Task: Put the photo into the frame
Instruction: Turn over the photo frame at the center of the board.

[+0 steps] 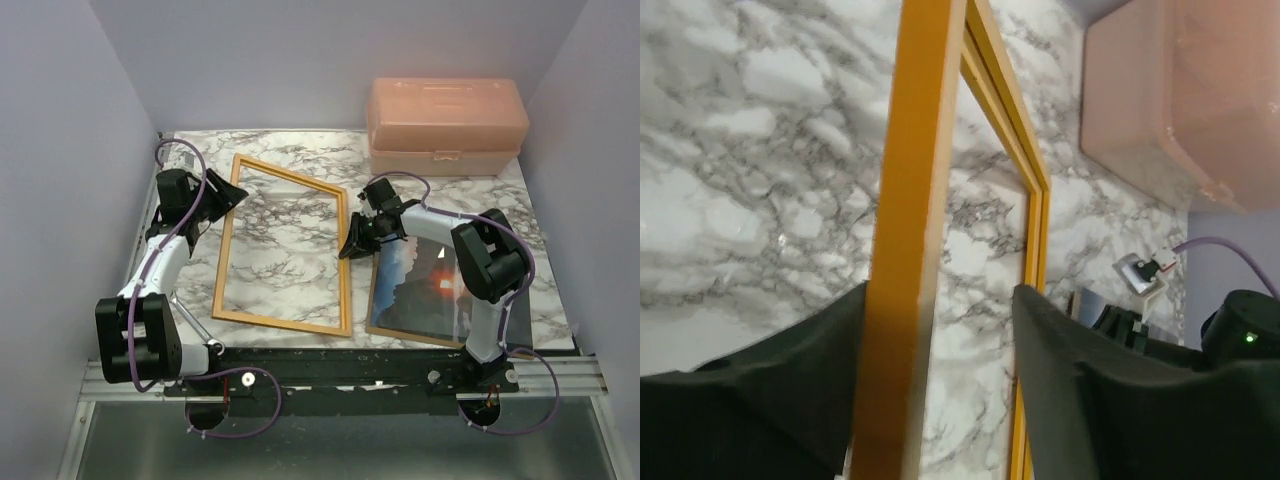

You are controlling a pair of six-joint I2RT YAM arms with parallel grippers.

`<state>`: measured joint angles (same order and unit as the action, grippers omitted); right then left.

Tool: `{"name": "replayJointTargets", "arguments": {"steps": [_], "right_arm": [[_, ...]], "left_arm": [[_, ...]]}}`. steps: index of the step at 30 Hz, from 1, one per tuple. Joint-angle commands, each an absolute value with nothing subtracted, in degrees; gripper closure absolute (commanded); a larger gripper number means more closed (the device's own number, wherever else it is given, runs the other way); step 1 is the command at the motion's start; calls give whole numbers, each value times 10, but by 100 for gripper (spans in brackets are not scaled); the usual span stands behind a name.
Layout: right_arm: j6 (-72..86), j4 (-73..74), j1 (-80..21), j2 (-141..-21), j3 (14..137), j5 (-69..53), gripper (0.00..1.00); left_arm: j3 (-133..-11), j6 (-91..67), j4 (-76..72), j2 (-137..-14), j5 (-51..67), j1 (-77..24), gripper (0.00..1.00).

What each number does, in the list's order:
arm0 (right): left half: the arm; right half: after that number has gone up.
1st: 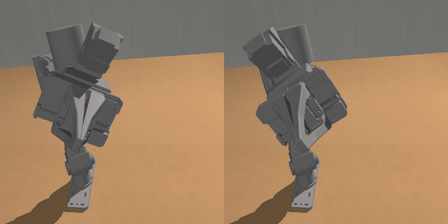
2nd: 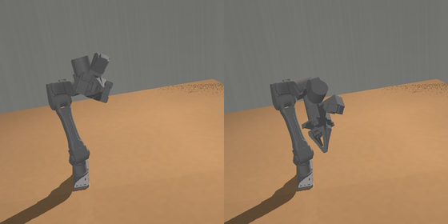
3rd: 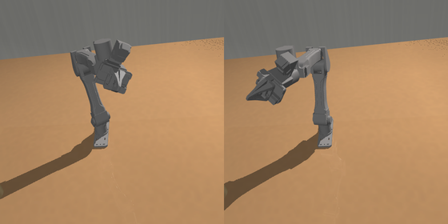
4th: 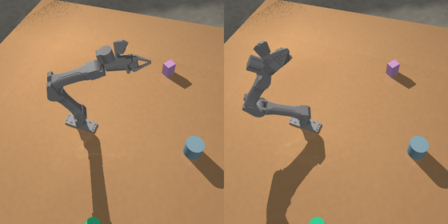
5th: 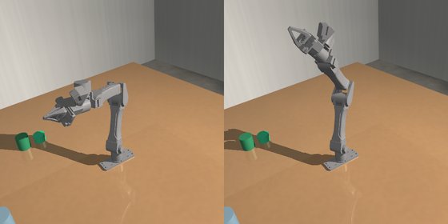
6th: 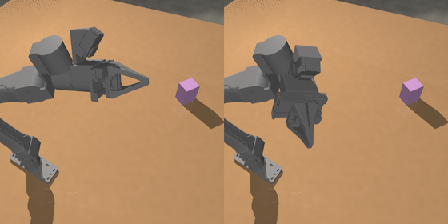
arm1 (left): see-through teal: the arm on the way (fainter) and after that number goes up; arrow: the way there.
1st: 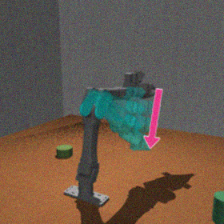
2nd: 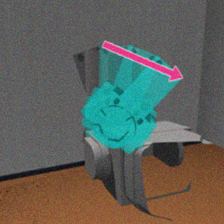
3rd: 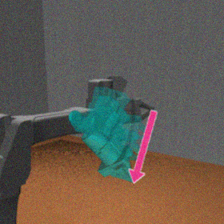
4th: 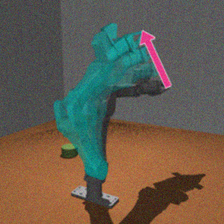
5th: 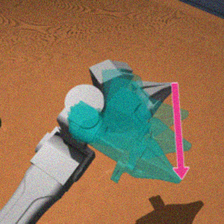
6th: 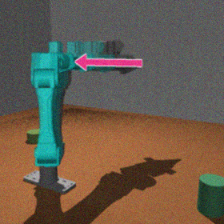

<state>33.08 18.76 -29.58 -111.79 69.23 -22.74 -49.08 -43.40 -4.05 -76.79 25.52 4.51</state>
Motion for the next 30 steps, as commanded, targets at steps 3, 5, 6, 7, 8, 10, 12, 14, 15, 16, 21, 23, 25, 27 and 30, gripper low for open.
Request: {"name": "replayJointTargets", "arguments": {"steps": [3, 5, 6, 7, 8, 10, 12, 14, 15, 16, 21, 23, 25, 27, 30], "right_arm": [[302, 212, -300, -1151, 689, -131, 89], [303, 213, -300, -1154, 692, -127, 93], [303, 214, -300, -1155, 695, -126, 96], [303, 217, -300, -1157, 697, -124, 96], [304, 221, -301, -1159, 701, -120, 97], [306, 227, -300, -1160, 705, -112, 99], [311, 231, -300, -1158, 707, -105, 99], [316, 233, -300, -1154, 708, -100, 99], [320, 233, -300, -1150, 708, -96, 98], [324, 234, -301, -1146, 709, -92, 98], [333, 241, -300, -1138, 722, -69, 98], [330, 249, -300, -1142, 733, -61, 98], [328, 260, -300, -1146, 745, -46, 98], [325, 268, -300, -1148, 756, -33, 98], [318, 280, -299, -1155, 777, -18, 98]], "left_arm": [[-542, -365, 99, -766, 201, 48, 22], [-559, -349, 132, -760, 179, 48, 15], [-566, -344, 145, -755, 170, 48, 13], [-575, -337, 159, -749, 162, 48, 11], [-582, -332, 173, -743, 151, 48, 9], [-600, -320, 201, -730, 141, 48, 7], [-622, -308, 224, -717, 134, 49, 5], [-642, -293, 240, -703, 142, 48, 3], [-652, -287, 244, -697, 151, 48, 3], [-658, -277, 246, -691, 157, 48, 2], [-629, -222, 201, -675, 158, 48, 1], [-606, -228, 188, -677, 154, 48, 1], [-582, -238, 163, -675, 181, 48, 2], [-588, -229, 162, -675, 189, 48, 1], [-589, -230, 166, -673, 185, 48, 1]]}}
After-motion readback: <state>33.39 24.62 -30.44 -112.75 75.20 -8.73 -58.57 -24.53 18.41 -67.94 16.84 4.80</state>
